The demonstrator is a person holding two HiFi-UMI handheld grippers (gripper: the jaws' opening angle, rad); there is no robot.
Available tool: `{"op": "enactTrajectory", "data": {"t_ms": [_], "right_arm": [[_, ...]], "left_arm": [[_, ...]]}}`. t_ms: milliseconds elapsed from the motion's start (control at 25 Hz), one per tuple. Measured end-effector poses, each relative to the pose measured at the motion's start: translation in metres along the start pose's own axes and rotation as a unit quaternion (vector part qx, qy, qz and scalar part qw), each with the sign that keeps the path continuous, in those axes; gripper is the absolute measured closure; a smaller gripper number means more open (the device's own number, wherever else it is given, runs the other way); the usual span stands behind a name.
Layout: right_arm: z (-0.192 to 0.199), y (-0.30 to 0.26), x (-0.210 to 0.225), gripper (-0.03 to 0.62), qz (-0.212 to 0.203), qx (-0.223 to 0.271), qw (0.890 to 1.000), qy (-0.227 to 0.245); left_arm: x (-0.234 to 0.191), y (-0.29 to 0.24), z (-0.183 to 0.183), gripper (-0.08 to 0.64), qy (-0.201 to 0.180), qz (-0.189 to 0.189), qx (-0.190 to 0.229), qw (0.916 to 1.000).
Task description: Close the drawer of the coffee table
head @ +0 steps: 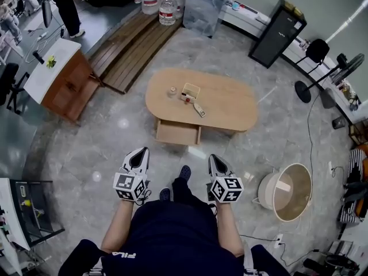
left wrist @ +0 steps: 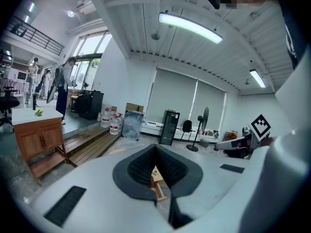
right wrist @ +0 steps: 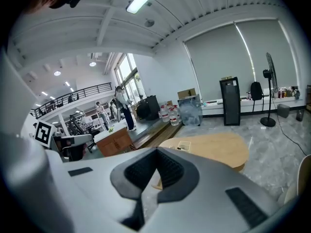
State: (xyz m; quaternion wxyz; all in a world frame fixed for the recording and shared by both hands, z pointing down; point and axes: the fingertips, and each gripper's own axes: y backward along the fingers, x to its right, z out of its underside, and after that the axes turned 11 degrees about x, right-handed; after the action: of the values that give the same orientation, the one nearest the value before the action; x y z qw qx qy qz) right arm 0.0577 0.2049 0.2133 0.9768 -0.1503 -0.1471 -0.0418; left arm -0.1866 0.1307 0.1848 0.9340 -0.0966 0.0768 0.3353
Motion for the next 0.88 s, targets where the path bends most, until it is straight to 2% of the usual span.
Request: {"op": "enactTrajectory", "data": {"t_ms": [480,720,880], "right_arm": [[-0.032,-0.078,0.065,0.566,-0.038,-0.011,0.999,0.004],[-0.042,-0.104,0.092,0.566,-0.056,-0.015,0.998,0.008],[-0.039,-0.111,0.094,0.566,-0.063,-0.021,0.998,0.003]], "left_arm": [[0.007,-0.099,-0.003,0.535,-0.008,-0.016,-0.012,0.9998],[0.015,-0.126,-0.002,0.535,-0.011,-0.027,-0.01,0.9995],[0.012,-0.129,0.005,0.535,-0.012,-0.032,-0.018,0.9993]]}}
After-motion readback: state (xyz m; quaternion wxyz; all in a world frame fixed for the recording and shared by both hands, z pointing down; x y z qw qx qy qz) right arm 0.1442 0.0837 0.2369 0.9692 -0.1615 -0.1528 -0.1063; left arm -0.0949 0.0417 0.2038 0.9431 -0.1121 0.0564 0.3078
